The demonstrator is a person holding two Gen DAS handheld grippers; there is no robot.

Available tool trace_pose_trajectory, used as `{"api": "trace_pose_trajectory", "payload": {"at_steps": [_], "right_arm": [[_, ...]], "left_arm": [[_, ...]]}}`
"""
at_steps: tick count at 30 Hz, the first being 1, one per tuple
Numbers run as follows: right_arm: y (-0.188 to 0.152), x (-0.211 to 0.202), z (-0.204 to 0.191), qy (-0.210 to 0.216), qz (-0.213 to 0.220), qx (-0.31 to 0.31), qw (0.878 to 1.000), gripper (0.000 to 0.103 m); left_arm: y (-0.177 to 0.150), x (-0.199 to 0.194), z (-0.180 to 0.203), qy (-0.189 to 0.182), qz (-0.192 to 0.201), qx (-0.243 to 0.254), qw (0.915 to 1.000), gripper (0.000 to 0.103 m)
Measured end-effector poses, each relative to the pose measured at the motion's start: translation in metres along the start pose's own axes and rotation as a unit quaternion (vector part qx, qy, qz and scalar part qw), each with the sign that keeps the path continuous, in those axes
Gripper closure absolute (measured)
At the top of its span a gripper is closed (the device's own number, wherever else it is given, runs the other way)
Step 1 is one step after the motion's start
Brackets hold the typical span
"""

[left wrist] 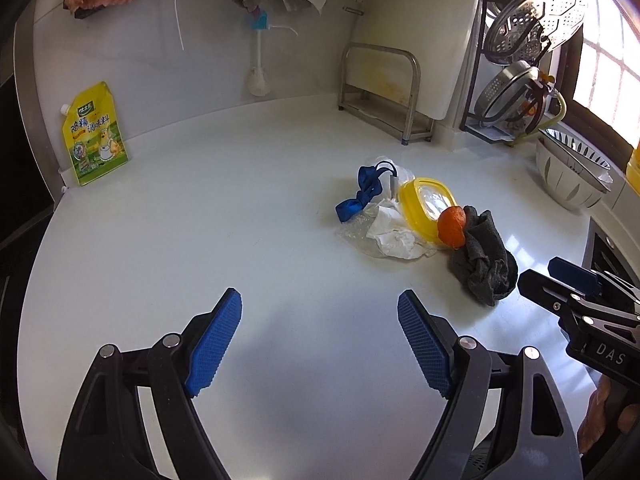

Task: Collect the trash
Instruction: 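Move both tools back toward the remaining trash on the counter, then close the right tool on the grey cloth, then move the left tool to the orange peel and close on it while the right tool holds the cloth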

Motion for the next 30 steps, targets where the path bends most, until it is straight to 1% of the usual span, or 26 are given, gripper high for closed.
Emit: {"api": "trace_pose_trajectory", "payload": {"at_steps": [7,13,15,16,17,18,19,22,27,30], "right_arm": [[0.014,0.035,0.008,-0.002,-0.028,0.001,1.000,0.037],[0.014,0.047,0.008,0.014,-0.041,0.000,0.999,0.038],[0.013,0.046,0.007,0.027,-0.043,-0.001,0.999,0.058],[0.013,0.045,0.006,0.025,-0.039,-0.002,0.999,0.060],[0.013,0.043,0.006,0.024,-0.036,-0.004,0.999,0.067],[0.013,0.042,0.006,0.022,-0.035,-0.005,0.999,0.082],[0.012,0.041,0.008,0.027,-0.036,-0.002,0.999,0.087],[0.012,0.037,0.014,0.040,-0.032,0.012,0.999,0.089],[0.014,0.021,0.025,0.039,-0.006,0.030,0.999,0.092],[0.017,0.013,0.034,0.029,0.009,0.037,0.999,0.092]], "left_arm": [[0.000,0.009,0.004,-0.001,-0.005,-0.001,1.0000,0.024],[0.000,0.017,0.009,-0.003,-0.013,-0.003,0.9999,0.024],[-0.001,0.020,0.012,-0.002,-0.014,-0.001,0.9999,0.024],[-0.001,0.020,0.013,-0.001,-0.015,0.000,0.9999,0.024],[-0.002,0.021,0.014,-0.001,-0.015,0.000,0.9999,0.024],[-0.001,0.022,0.015,-0.003,-0.017,0.000,0.9999,0.024],[-0.002,0.022,0.016,-0.004,-0.018,-0.001,0.9998,0.024],[-0.001,0.022,0.022,-0.008,-0.018,-0.003,0.9998,0.024],[0.002,0.019,0.037,-0.014,-0.013,0.002,0.9998,0.024],[0.004,0.019,0.045,-0.016,-0.010,0.006,0.9998,0.024]]}}
Point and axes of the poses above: each gripper's, at about its wrist camera, not at the fingertips, and x roughly the way its jaws point, z to its right, y to its top, the point moved 2 cm from there along x, roughly the way its jaws point, and after that the axes turned 2 degrees about x, right-handed, at the moved point
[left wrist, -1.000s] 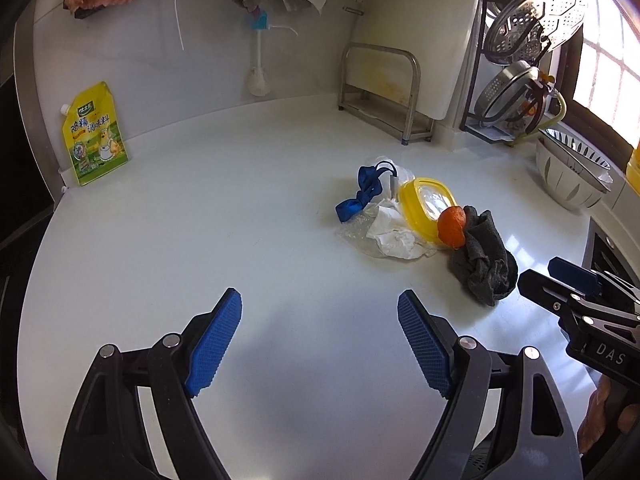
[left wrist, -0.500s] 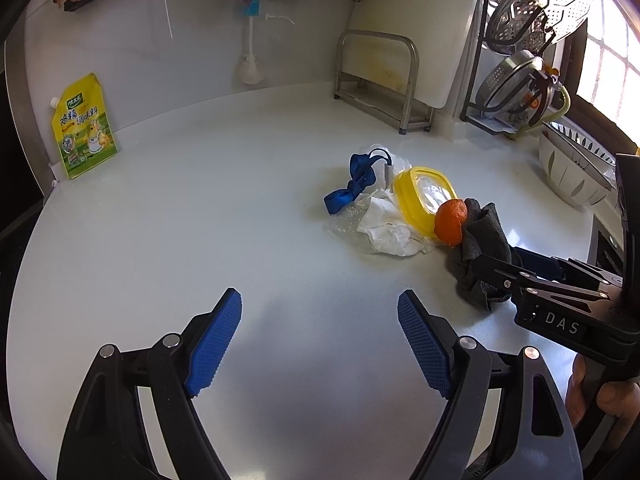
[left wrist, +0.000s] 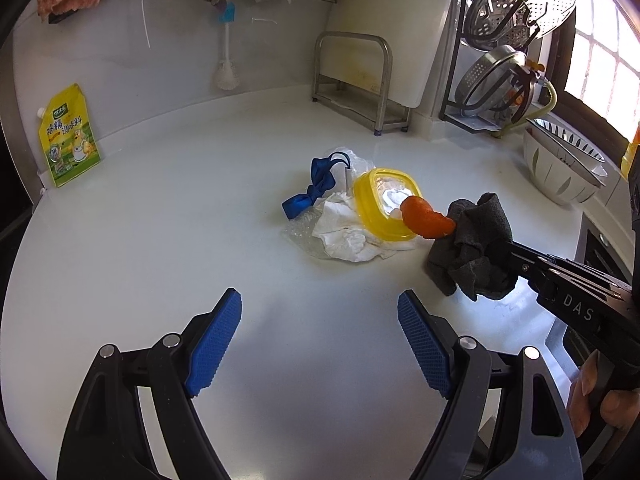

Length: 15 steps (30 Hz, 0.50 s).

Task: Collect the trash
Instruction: 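Move the left tool to the orange peel and close on it while the right tool holds the cloth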

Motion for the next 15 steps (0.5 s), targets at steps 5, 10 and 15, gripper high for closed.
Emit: {"api": "trace_pose_trajectory", "payload": {"at_steps": [5,10,15], "right_arm": [[0.004,-0.017,0.019,-0.008,0.026,0.028,0.999,0.093],[0.006,-0.031,0.041,-0.010,0.046,0.064,0.997,0.093],[0.005,-0.034,0.048,-0.006,0.049,0.075,0.996,0.093]], "left_arm": [[0.004,0.006,0.008,-0.001,-0.003,-0.002,1.0000,0.024],[0.008,0.015,0.014,0.000,-0.011,-0.007,0.9999,0.024],[0.021,0.025,0.015,0.002,-0.010,-0.021,0.9997,0.024]]}}
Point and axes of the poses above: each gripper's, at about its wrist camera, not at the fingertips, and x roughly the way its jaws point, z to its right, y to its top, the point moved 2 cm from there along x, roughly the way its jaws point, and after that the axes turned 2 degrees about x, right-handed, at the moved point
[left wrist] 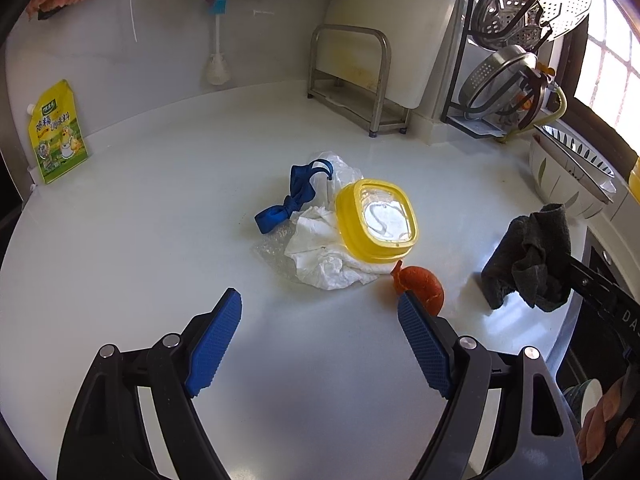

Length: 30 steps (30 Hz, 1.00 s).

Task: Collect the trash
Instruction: 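Move the left tool to the orange peel and close on it while the right tool holds the cloth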

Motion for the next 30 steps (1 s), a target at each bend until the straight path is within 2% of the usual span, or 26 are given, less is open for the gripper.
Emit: {"api": "trace_pose_trajectory", "payload": {"at_steps": [7,16,24,30], "right_arm": [[-0.001,0.003,0.002,0.014,-0.008,0.013,1.000,0.093],[0.000,0.006,0.011,0.016,-0.011,0.029,0.999,0.093],[0.006,0.000,0.025,0.007,0.001,0.049,0.999,0.093],[0.011,-0.004,0.037,0.019,0.007,0.075,0.997,0.093]], "left_arm": [[0.007,0.010,-0.005,0.017,-0.009,-0.010,0.9998,0.024],[0.001,0.013,0.038,0.002,-0.017,0.024,0.9996,0.024],[0.000,0.028,0.065,0.010,-0.030,0.036,0.9988,0.024],[0.002,0.036,0.075,0.016,-0.037,0.039,0.9984,0.025]]}}
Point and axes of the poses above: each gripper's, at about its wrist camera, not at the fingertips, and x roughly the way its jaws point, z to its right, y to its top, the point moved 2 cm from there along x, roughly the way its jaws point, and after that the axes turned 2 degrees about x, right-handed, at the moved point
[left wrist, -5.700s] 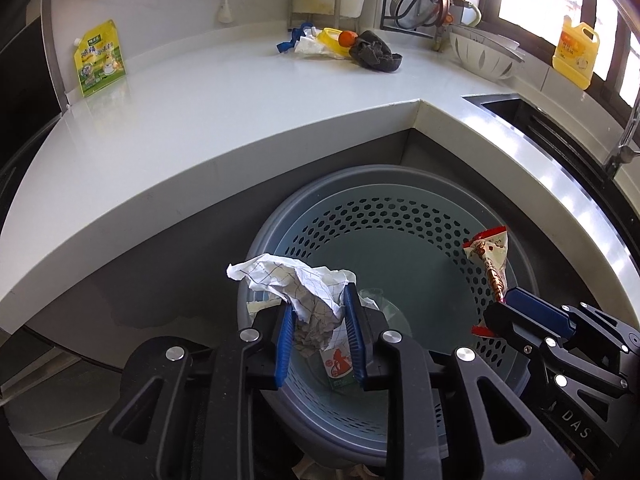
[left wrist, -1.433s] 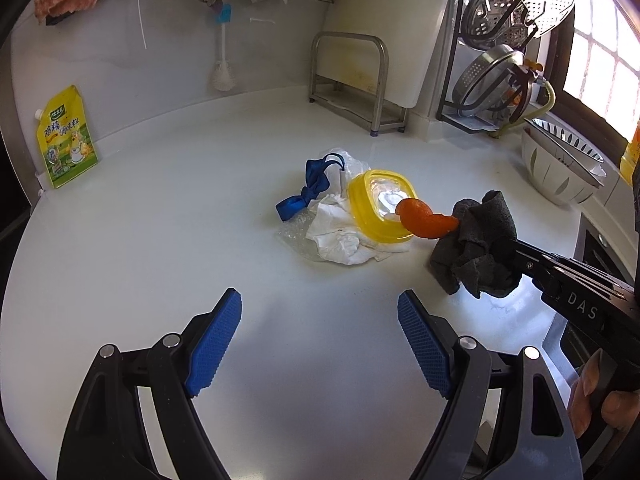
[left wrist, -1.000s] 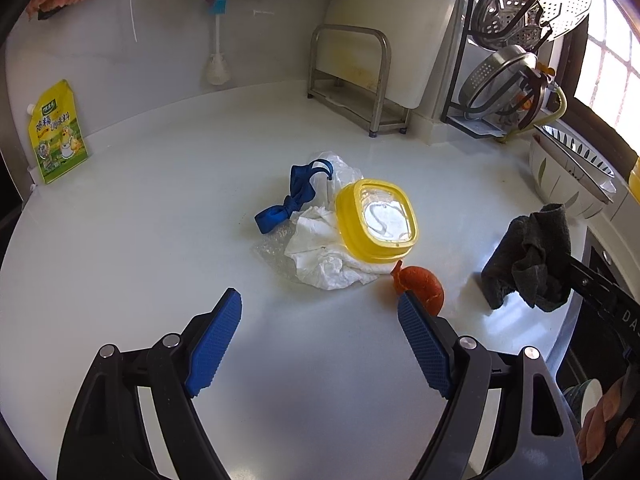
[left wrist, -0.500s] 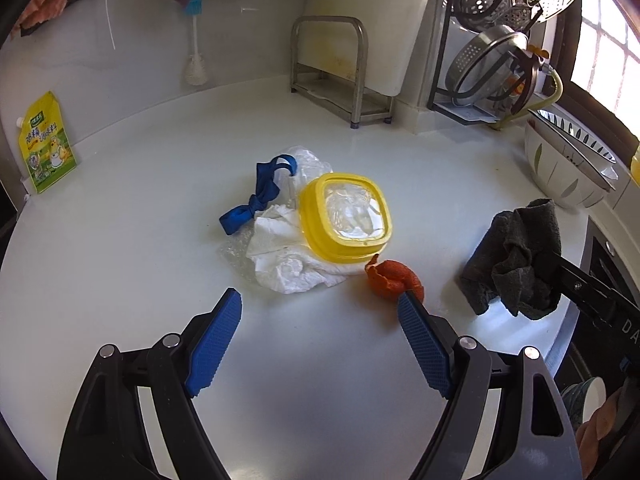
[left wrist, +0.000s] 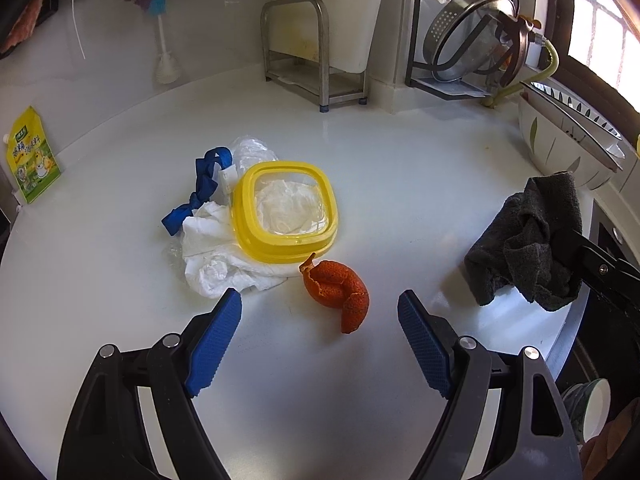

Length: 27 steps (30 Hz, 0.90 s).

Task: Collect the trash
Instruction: 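Move the left tool to the orange peel and close on it while the right tool holds the cloth, then carry the orange peel and grey cloth over the basket with both tools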

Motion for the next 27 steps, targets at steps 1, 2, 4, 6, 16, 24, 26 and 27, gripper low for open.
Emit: {"api": "trace_pose_trajectory", "payload": {"at_steps": [1,2,4,6,16,24,26,27], "right_arm": [[0.000,0.000,0.000,0.001,0.000,0.001,1.000,0.093],[0.001,0.000,0.000,0.001,0.001,0.001,1.000,0.093],[0.000,0.000,-0.001,0.003,0.000,0.000,1.000,0.093],[0.000,-0.001,-0.001,0.007,0.000,0.002,1.000,0.093],[0.000,0.001,-0.003,0.012,-0.005,0.000,1.000,0.093],[-0.002,-0.002,-0.007,0.019,-0.001,-0.005,1.000,0.093],[-0.004,-0.004,-0.010,0.029,-0.002,-0.003,1.000,0.093],[-0.005,-0.006,-0.012,0.030,-0.001,-0.005,1.000,0.093]], "left_arm": [[0.000,0.001,0.000,0.002,-0.002,-0.001,1.0000,0.028],[0.001,0.003,0.001,0.004,-0.004,0.000,1.0000,0.029],[0.001,0.005,0.003,0.006,-0.008,0.000,1.0000,0.035],[0.000,0.007,0.004,0.009,-0.009,0.003,0.9999,0.039],[-0.003,0.007,0.007,-0.001,-0.013,0.013,0.9998,0.080],[-0.009,-0.018,-0.003,-0.002,0.005,0.014,0.9999,0.081],[-0.012,-0.029,-0.008,-0.002,0.013,0.014,0.9998,0.081],[-0.013,-0.034,-0.010,0.000,0.016,0.015,0.9998,0.081]]}}
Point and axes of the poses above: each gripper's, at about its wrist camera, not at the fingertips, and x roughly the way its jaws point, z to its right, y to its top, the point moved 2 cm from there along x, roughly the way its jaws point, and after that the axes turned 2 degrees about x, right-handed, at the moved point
